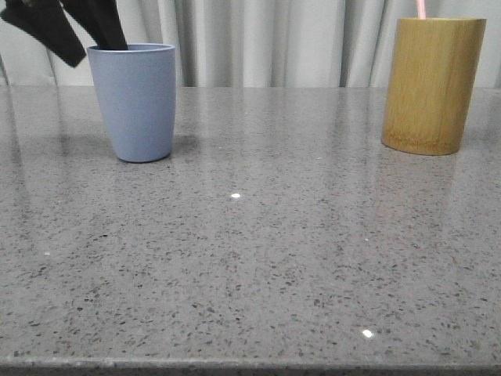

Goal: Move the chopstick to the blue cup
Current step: 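Lower the left gripper onto the blue cup rim and grasp it, then lift the blue cup with the left gripper and carry it toward the bamboo cup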

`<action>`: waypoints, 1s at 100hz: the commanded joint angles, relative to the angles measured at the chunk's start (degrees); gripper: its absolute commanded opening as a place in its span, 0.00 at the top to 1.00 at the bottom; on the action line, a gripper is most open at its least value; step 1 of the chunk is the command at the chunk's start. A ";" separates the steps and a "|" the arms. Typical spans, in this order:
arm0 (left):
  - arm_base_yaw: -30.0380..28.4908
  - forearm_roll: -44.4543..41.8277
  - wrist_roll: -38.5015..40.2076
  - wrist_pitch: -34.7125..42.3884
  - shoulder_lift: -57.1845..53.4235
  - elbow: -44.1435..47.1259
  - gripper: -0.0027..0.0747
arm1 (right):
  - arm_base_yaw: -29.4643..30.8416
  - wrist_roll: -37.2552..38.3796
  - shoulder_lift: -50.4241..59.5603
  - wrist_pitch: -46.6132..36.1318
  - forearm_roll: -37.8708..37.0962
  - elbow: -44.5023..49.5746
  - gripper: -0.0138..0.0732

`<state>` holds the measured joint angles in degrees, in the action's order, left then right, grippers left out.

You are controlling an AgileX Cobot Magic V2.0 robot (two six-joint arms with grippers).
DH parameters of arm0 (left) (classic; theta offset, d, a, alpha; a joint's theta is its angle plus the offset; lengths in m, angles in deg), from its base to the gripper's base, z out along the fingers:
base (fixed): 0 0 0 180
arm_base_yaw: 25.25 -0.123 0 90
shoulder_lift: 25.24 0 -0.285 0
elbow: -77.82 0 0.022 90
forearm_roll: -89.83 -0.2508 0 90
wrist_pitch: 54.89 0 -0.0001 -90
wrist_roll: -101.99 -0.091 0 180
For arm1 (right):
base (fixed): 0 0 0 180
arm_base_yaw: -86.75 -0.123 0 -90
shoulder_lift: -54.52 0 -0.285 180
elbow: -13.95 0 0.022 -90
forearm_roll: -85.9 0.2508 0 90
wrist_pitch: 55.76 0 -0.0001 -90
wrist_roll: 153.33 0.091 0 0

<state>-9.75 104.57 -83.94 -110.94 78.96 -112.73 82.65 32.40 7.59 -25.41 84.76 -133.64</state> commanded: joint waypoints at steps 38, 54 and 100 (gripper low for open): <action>0.51 3.13 2.13 0.94 0.44 -2.16 0.86 | 0.21 -0.11 -0.11 -4.35 -0.12 -2.10 0.60; 0.51 3.24 2.22 0.94 0.44 -2.16 0.99 | 0.21 -0.11 -0.11 -4.29 -0.12 -2.10 0.60; 5.70 4.87 2.22 1.47 2.68 -11.42 0.99 | 0.21 -0.11 -0.11 -4.11 -0.12 -2.10 0.60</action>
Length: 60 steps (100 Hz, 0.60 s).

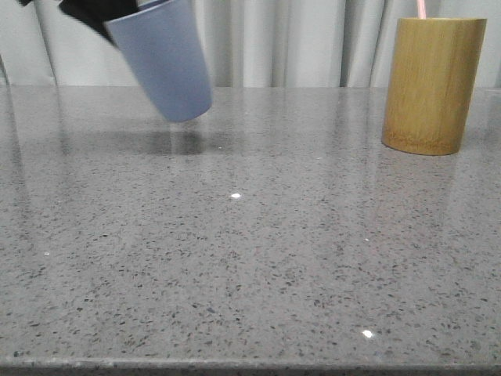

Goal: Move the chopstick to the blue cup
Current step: 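Lift the blue cup with the left gripper and carry it toward the bamboo cup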

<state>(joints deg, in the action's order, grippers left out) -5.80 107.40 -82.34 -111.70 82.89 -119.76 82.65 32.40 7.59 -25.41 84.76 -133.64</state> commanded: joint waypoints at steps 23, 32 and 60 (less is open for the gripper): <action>5.88 2.04 0.62 -1.10 5.44 -13.24 0.99 | 0.21 -0.11 -0.11 -4.11 -0.12 -2.10 0.60; 7.42 2.14 0.62 -2.14 7.74 -16.15 0.99 | 0.21 -0.11 -0.11 -4.11 -0.12 -2.10 0.60; 9.13 2.49 0.62 -1.88 10.69 -19.24 0.99 | 0.21 -0.11 -0.11 -4.23 -0.12 -2.10 0.60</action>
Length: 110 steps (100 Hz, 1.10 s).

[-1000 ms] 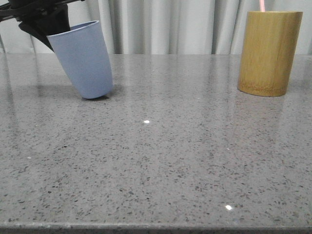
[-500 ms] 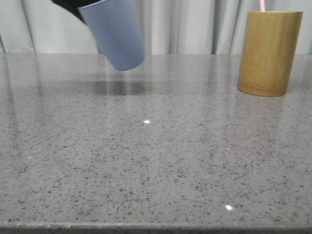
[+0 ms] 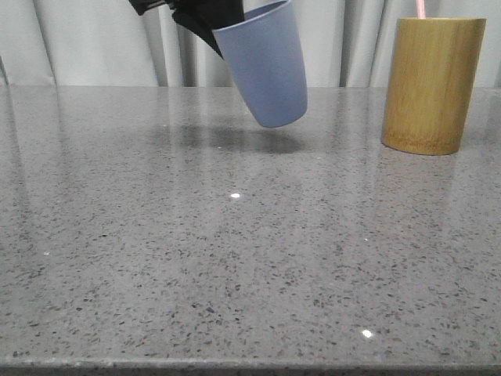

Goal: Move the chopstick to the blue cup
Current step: 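Lift the blue cup with the left gripper and carry it toward the bamboo cup, then set the blue cup down, open the left gripper and withdraw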

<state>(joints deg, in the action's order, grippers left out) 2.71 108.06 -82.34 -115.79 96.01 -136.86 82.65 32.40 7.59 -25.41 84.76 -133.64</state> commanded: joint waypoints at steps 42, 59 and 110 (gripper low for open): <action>0.64 1.86 0.62 2.19 -1.22 -2.14 0.83 | 0.21 -0.11 -0.11 -4.36 -0.12 -2.10 0.60; 0.64 2.34 0.62 2.41 -1.22 -2.17 0.54 | 0.21 -0.11 -0.11 -4.30 -0.12 -2.10 0.60; 0.64 4.30 0.62 0.19 -3.16 -8.77 0.45 | 0.21 -0.11 -0.11 -4.00 -0.17 -2.10 0.60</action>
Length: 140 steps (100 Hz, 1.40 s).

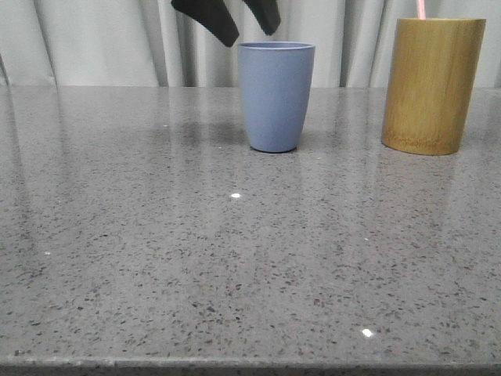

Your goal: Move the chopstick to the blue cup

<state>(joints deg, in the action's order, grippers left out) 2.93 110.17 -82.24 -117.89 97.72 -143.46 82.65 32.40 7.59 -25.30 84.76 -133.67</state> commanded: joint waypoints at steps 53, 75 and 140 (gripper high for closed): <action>-6.31 -5.76 2.68 1.98 -15.55 1.09 0.58 | 0.21 -0.17 -0.11 -4.88 -0.17 -2.08 0.60; -10.27 -12.83 6.02 4.79 -23.82 10.86 0.59 | 0.21 -0.17 -0.11 -4.88 -0.17 -2.08 0.60; -16.16 -15.75 7.12 16.27 -55.85 51.89 0.59 | 0.21 -0.17 -0.11 -4.13 -0.17 -2.08 0.60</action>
<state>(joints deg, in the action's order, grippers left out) -12.98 94.24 -75.74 -106.15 46.63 -93.52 82.65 32.40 7.59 -25.42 84.76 -133.67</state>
